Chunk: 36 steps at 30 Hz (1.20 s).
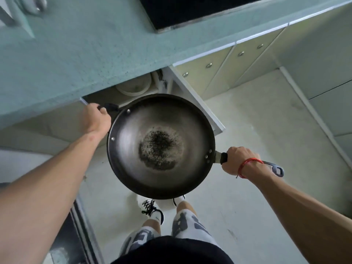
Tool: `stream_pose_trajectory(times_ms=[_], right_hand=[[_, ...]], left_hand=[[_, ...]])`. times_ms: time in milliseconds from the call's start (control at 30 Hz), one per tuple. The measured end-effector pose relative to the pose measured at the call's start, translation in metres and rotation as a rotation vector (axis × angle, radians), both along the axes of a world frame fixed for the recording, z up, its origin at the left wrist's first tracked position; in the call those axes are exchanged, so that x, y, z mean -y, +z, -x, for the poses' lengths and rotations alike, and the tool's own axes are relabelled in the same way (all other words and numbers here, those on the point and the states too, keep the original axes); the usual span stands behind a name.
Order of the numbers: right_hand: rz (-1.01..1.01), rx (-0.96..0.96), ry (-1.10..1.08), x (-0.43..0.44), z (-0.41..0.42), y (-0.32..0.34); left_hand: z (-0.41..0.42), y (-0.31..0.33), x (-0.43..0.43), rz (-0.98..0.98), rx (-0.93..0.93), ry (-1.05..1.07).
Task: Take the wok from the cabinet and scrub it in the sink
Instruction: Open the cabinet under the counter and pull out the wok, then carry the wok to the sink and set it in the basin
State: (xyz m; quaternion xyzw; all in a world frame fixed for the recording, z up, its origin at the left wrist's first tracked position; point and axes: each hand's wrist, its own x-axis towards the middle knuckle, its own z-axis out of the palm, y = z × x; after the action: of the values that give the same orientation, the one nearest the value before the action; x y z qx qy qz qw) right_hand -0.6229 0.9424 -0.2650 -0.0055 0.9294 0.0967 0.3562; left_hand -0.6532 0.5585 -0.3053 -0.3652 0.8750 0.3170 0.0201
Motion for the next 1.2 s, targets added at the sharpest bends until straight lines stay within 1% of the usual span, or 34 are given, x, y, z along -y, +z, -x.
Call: stream_pose_trajectory(times_ms=[133, 267, 500, 667, 767, 867, 1200], right_hand=[[-0.001, -0.026, 0.007, -0.006, 0.014, 0.041], [-0.001, -0.054, 0.009, -0.011, 0.027, 0.075], [0.009, -0.089, 0.019, -0.012, 0.049, 0.116], [0.038, -0.076, 0.011, -0.013, 0.065, 0.126], [0.080, 0.007, -0.020, -0.018, 0.077, 0.125], [0.150, 0.095, -0.085, -0.028, 0.086, 0.122], [0.293, 0.202, -0.286, -0.093, 0.104, 0.113]], left_hand=[[-0.010, 0.042, -0.006, 0.062, -0.043, -0.024], [-0.015, 0.078, -0.010, 0.078, -0.067, -0.005], [-0.009, 0.125, -0.014, 0.134, -0.172, -0.018], [0.004, 0.144, -0.017, 0.143, -0.185, 0.004], [0.020, 0.150, -0.022, 0.153, -0.181, 0.004], [0.043, 0.156, -0.032, 0.162, -0.200, -0.031], [0.136, 0.163, -0.103, 0.143, -0.236, -0.169]])
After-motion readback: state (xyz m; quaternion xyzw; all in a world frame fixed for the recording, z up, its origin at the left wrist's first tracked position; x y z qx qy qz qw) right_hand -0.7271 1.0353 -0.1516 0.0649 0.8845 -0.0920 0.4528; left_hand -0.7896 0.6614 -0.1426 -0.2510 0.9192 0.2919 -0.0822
